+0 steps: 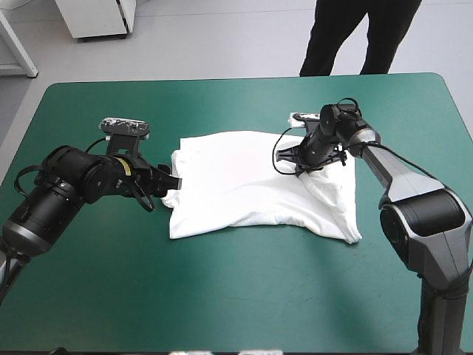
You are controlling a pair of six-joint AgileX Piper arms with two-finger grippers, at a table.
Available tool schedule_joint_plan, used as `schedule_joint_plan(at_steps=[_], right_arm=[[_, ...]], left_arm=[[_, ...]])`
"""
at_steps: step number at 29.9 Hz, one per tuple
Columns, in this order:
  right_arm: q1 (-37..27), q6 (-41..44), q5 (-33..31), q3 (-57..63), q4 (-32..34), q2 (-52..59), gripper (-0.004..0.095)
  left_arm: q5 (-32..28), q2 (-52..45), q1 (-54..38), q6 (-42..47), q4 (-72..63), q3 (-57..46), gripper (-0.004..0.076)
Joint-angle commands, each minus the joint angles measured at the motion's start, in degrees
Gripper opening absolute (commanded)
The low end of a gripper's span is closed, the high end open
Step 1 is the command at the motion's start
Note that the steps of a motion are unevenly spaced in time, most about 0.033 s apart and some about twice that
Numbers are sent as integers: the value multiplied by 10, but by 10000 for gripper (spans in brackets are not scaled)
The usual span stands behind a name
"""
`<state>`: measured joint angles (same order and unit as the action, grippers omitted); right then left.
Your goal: Fold the cloth
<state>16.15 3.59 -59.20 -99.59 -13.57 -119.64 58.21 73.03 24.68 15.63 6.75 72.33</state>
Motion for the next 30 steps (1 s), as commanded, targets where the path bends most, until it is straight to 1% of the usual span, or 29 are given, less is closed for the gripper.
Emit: schedule_joint_plan(at_steps=[1, 3, 5, 9, 13, 15, 17, 22, 30], right_arm=[[1, -18, -16, -12, -30, 29, 344], [1, -20, -13, -13, -28, 42, 434], [1, -21, -13, -13, -19, 64, 473], [1, -21, -24, -12, 11, 124, 473], [1, -5, -51, -6, 63, 192, 473], [-1, 11, -60, 9, 85, 227, 473], [-8, 18, -62, 33, 94, 260, 473], [-27, 30, -66, 137, 99, 353, 473], [-71, 60, -59, 299, 103, 491, 473]], left_arm=[[-25, -14, 3, 1, -2, 20, 489], [-25, -14, 3, 1, -2, 20, 470], [-25, -14, 3, 1, -2, 20, 455], [-24, -14, 3, 1, -1, 20, 452], [-15, -14, 3, 1, -1, 20, 452], [-8, -14, 3, 1, -1, 20, 452], [4, -14, 3, 1, -1, 20, 452], [35, -14, 3, 1, -1, 20, 452], [45, -6, 3, 1, -41, 20, 453]])
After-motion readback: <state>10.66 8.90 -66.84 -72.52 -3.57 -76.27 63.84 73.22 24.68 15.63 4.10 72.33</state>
